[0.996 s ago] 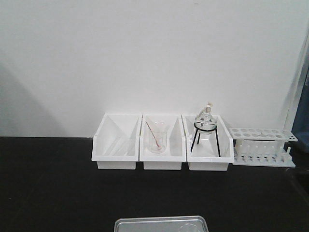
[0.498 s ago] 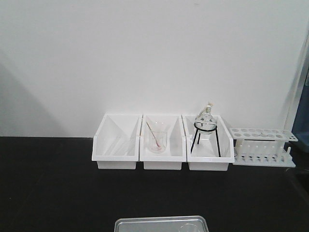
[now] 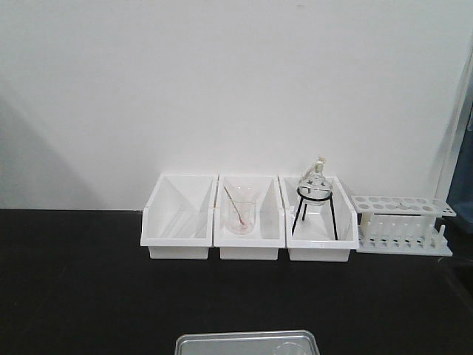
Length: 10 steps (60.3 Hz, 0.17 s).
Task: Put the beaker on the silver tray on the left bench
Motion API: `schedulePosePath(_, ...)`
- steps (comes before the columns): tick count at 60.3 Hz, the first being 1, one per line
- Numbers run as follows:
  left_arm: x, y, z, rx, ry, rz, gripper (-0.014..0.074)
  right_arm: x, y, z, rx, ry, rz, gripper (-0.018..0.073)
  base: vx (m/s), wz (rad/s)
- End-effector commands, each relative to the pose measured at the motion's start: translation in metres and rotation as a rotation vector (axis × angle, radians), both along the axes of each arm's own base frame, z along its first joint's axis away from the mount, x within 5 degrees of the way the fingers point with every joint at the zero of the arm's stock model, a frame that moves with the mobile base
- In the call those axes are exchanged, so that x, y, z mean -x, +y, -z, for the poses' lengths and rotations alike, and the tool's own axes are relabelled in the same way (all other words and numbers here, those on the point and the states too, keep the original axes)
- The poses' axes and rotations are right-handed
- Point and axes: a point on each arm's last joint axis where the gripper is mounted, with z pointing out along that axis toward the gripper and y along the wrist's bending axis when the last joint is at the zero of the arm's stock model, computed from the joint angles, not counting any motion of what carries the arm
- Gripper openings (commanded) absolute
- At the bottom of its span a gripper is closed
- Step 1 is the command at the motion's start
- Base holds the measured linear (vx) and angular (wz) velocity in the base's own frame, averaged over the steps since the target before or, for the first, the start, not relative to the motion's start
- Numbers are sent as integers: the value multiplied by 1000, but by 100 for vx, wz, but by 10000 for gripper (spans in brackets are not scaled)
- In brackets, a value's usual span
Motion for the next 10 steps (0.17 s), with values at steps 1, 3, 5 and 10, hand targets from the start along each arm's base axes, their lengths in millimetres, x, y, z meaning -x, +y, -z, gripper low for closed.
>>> schedulePosePath(1, -2, -1, 0, 7, -62, 11, 1, 0, 0, -7, 9, -93, -1, -14, 0, 0)
schedulePosePath(3, -2, -1, 0, 7, -62, 11, 1, 0, 0, -7, 9, -93, -1, -14, 0, 0)
schedulePosePath(5, -2, -1, 0, 7, -62, 11, 1, 0, 0, -7, 9, -93, -1, -14, 0, 0)
schedulePosePath(10, -2, -1, 0, 7, -62, 11, 1, 0, 0, -7, 9, -93, -1, -14, 0, 0)
